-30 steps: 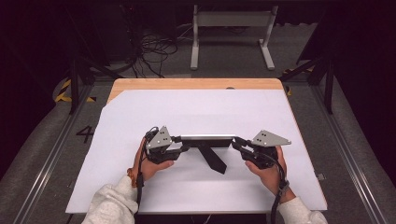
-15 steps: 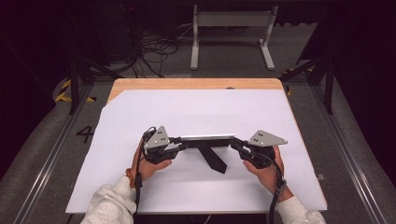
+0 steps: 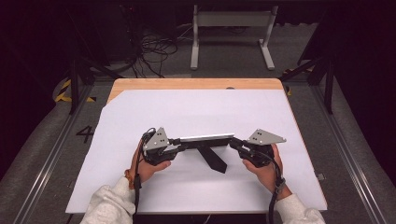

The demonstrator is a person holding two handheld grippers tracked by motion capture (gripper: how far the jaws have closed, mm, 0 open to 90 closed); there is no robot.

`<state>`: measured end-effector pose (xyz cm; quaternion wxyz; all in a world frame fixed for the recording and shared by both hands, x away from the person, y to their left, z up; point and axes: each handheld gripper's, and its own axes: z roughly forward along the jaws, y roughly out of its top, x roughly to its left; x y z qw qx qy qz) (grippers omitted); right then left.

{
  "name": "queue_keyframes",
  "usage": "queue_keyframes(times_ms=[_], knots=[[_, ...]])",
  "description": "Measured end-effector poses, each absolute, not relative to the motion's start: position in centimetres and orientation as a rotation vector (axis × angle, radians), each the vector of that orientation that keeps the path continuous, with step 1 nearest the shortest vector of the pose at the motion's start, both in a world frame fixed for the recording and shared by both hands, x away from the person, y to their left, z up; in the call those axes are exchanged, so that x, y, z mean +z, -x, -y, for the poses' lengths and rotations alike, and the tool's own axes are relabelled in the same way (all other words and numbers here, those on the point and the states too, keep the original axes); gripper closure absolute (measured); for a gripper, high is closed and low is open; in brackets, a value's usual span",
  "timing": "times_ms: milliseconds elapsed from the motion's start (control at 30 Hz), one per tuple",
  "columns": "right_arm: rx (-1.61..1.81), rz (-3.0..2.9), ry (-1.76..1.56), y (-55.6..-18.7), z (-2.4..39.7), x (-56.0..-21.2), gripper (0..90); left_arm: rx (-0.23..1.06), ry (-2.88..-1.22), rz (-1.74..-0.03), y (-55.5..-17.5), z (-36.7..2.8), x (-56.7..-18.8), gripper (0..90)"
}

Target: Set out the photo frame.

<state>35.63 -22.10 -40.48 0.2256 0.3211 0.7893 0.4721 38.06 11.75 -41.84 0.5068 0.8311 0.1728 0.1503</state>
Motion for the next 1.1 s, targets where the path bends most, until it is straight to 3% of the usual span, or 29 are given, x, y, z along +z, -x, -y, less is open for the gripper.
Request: queue_keyframes(times_ms=[1100], knots=[[1.265,-2.146,-0.896,-37.4,20.7,-41.0,82.9,0.401,-2.052,-0.399,-35.9,-11.5,-41.5,81.6]])
